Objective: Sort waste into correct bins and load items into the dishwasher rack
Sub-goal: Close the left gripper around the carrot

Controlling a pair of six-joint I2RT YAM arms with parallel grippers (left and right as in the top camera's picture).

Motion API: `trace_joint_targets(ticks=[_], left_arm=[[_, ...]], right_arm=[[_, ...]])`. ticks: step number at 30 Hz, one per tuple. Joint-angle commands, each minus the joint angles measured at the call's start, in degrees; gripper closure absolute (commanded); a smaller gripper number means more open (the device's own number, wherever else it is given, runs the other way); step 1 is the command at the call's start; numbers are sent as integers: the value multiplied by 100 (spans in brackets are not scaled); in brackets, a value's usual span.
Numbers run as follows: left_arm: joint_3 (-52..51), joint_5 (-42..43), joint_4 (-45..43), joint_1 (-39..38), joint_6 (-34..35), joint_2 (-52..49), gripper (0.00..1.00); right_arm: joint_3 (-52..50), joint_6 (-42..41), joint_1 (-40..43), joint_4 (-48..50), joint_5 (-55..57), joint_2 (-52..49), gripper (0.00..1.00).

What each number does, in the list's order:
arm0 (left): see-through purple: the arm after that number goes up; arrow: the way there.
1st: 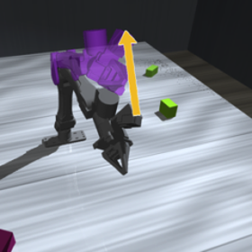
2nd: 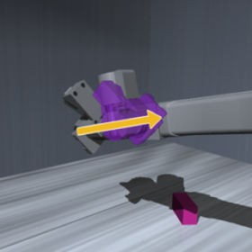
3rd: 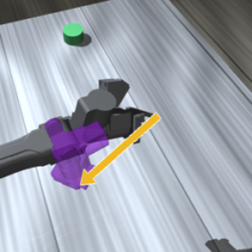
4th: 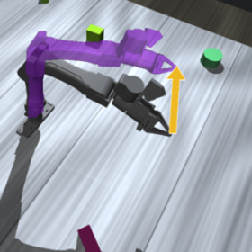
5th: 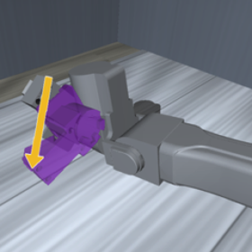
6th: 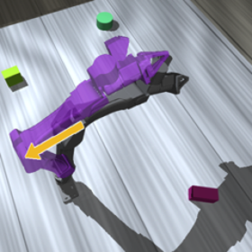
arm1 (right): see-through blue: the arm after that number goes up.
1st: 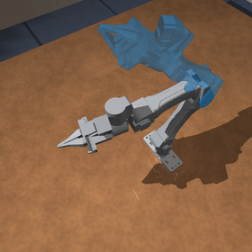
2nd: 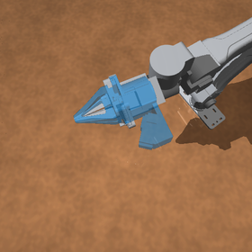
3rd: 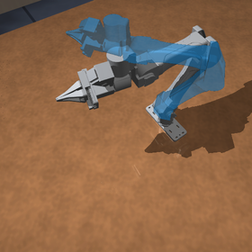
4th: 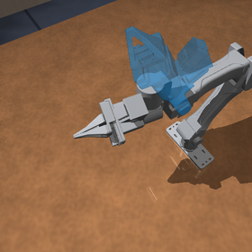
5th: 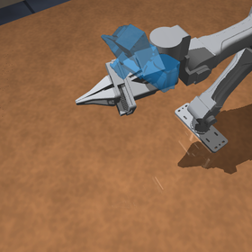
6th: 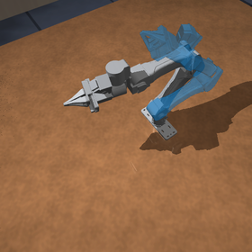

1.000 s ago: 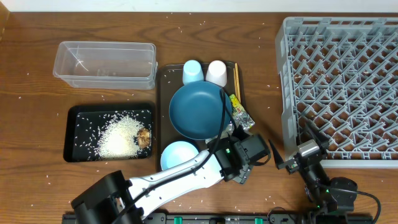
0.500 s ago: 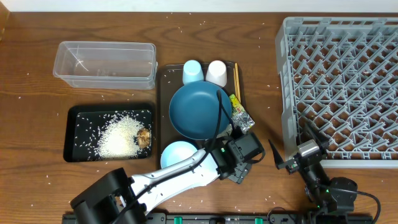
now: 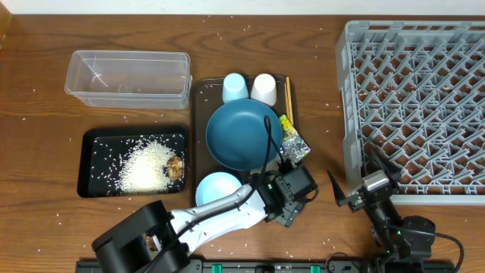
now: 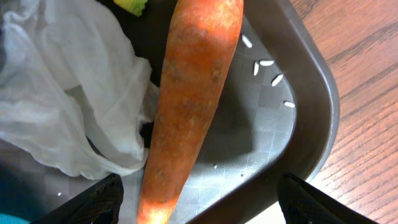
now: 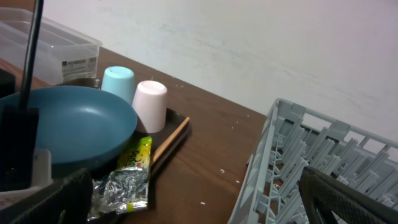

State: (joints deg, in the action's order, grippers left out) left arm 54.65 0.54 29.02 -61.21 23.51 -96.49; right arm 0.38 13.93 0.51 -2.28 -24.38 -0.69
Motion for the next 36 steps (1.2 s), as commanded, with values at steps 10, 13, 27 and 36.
trace_joint_targets(ticks=[10, 13, 27, 36], left_arm=[[-50, 13, -90, 20, -122, -286, 30], [-50, 11, -90, 20, -118, -286, 34], [-50, -358, -175, 20, -33, -286, 45], [-68, -361, -210, 20, -33, -286, 54]], right_arm=[[-7, 50, 59, -24, 57, 20, 1], [-7, 48, 59, -24, 57, 20, 1], [-7, 50, 59, -24, 57, 20, 1], [-7, 50, 59, -24, 57, 20, 1]])
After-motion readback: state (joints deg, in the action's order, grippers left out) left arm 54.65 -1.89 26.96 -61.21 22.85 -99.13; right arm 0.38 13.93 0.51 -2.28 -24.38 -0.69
